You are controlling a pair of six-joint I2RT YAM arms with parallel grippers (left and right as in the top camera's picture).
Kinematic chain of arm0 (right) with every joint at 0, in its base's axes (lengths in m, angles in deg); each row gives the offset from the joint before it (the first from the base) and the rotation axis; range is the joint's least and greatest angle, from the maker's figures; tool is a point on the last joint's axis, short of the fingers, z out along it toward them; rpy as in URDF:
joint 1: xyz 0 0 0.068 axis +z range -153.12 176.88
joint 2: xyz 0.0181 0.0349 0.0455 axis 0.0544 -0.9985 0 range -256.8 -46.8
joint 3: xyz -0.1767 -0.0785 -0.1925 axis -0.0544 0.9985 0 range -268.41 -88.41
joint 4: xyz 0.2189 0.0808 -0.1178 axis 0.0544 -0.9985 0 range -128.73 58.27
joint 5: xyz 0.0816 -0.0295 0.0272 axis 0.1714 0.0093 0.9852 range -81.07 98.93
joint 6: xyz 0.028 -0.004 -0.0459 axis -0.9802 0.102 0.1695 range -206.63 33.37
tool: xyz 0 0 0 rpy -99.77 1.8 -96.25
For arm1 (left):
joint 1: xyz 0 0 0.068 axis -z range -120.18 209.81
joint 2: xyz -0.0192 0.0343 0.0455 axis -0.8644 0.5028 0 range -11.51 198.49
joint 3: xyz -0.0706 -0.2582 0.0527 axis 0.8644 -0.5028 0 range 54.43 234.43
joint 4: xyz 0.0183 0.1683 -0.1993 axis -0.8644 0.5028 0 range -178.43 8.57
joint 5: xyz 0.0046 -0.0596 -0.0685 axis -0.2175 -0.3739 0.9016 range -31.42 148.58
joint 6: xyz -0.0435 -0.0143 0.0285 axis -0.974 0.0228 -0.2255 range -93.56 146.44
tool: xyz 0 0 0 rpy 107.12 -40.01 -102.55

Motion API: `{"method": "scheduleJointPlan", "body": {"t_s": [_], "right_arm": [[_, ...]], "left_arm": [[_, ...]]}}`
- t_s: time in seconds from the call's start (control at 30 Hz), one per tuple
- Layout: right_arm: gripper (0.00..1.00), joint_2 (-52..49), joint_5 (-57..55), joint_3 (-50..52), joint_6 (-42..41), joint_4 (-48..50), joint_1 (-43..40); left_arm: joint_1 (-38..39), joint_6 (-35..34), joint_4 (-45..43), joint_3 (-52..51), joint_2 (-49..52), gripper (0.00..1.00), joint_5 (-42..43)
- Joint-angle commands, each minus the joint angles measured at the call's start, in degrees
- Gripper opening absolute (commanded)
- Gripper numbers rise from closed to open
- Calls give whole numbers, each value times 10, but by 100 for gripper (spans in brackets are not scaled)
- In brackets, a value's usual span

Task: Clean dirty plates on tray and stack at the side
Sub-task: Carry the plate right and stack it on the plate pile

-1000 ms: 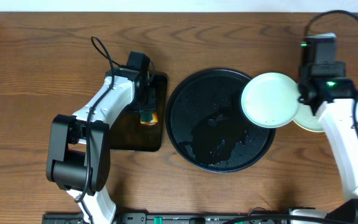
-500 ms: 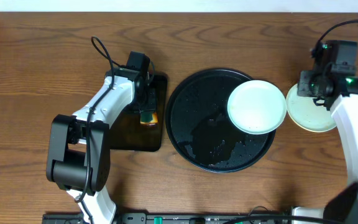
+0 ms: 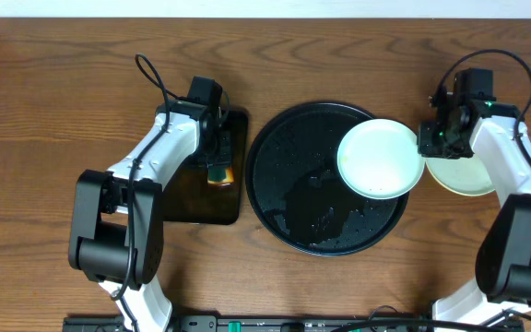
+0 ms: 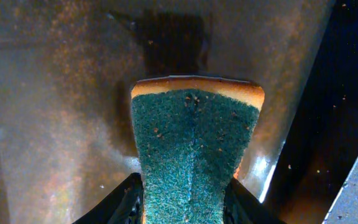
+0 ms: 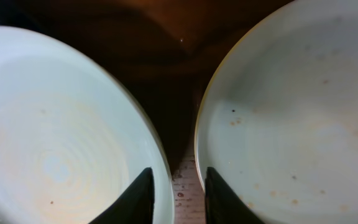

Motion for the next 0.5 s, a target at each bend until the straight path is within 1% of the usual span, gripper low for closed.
{"method": "scheduleJointPlan", "body": {"t_s": [0.0, 0.07, 0.17, 0.47], "right_arm": [[19, -24, 15, 4, -8, 1, -5], [15, -29, 15, 4, -8, 1, -5], [14, -29, 17, 4, -8, 1, -5], [15, -29, 24, 18, -15, -12, -3]], "left_arm": [[-3, -2, 4, -5, -9, 40, -13], [-3, -2, 4, -5, -9, 40, -13], [-3, -2, 5, -5, -9, 40, -13], [-3, -2, 6, -5, -9, 40, -11]]}}
